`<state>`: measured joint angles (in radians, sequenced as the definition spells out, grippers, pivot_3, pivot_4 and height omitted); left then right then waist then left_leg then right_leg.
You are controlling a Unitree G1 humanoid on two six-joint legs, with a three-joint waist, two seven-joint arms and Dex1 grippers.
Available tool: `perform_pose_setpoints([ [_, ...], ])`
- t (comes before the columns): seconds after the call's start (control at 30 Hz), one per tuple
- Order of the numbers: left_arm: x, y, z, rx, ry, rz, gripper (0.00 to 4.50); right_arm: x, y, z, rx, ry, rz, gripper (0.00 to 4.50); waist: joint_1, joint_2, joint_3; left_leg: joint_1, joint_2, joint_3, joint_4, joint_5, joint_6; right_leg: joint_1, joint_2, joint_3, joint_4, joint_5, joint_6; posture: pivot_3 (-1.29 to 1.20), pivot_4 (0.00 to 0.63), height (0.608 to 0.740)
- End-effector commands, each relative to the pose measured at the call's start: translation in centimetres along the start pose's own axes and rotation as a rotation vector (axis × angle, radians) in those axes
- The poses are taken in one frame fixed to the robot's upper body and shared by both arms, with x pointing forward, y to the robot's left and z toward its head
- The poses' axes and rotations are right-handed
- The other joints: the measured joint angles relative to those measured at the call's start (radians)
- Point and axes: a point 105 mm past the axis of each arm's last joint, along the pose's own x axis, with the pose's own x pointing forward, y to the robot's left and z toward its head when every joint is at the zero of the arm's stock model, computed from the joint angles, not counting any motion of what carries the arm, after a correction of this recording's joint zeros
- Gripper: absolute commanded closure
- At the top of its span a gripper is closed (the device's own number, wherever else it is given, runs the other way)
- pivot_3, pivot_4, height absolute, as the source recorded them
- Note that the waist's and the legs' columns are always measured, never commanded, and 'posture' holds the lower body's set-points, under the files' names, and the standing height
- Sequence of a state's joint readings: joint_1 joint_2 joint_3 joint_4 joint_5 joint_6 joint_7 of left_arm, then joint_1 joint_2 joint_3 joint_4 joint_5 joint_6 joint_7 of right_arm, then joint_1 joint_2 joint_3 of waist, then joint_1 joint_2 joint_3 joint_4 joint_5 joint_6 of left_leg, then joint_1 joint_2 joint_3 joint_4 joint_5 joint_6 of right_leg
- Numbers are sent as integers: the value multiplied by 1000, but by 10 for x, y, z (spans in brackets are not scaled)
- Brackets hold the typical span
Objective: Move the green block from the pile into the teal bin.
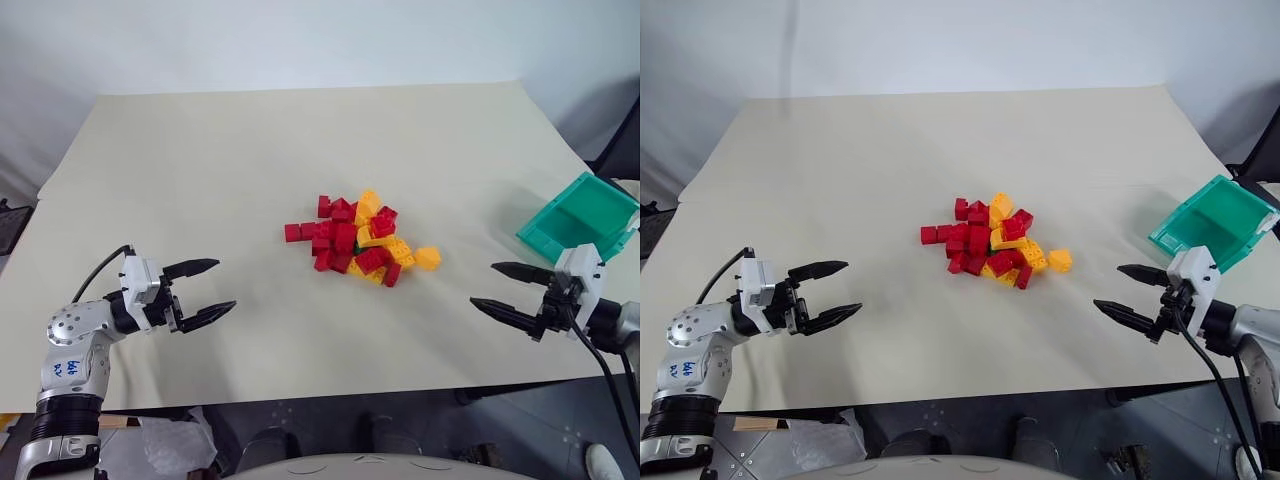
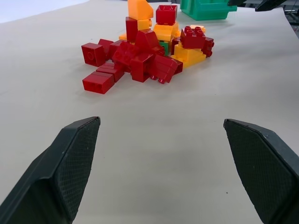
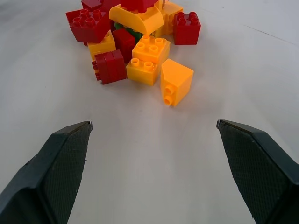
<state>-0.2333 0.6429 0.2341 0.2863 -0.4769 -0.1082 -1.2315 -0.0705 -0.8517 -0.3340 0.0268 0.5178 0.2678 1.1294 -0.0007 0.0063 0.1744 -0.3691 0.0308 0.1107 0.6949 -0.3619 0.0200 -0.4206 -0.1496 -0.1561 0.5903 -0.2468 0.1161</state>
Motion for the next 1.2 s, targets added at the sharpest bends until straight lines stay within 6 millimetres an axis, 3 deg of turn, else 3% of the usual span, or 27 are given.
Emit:
perform_pose_setpoints([
  [0.03,-2,6,9,30,-9,15,0,-5,-3,14,-39,-29,-15,24,0,0,0,0,0,0,0,0,0,0,0,0,0,0,0,0,150,740],
  [0.3,3,12,14,-13,-2,41,0,-3,0,8,7,47,-16,24,1,0,0,0,0,-5,2,0,0,0,0,0,1,0,0,0,150,740],
  [0.63,8,12,22,3,-50,-16,0,-1,-4,24,-70,5,-77,24,1,0,0,-1,0,-5,3,0,1,0,0,0,1,0,0,0,150,740],
  [0.8,11,11,28,5,-75,-53,0,5,7,42,-86,-27,-81,1584,1,0,0,-1,0,-5,3,0,0,0,0,0,1,0,0,0,150,740],
  [0.97,20,11,37,19,-108,-86,0,53,54,86,-31,-73,-23,3329,-4,0,0,0,1,-5,4,0,0,0,0,1,2,1,-1,0,150,740],
  [1.07,24,12,40,25,-124,-90,0,76,73,95,10,-81,-1,4425,-2,0,0,0,2,-6,4,0,0,0,0,0,3,2,-2,0,150,740],
  [1.2,31,13,44,24,-133,-110,0,107,87,96,57,-65,-9,4467,3,-1,0,-3,1,-6,4,0,0,-2,0,0,3,2,-2,0,150,740],
])
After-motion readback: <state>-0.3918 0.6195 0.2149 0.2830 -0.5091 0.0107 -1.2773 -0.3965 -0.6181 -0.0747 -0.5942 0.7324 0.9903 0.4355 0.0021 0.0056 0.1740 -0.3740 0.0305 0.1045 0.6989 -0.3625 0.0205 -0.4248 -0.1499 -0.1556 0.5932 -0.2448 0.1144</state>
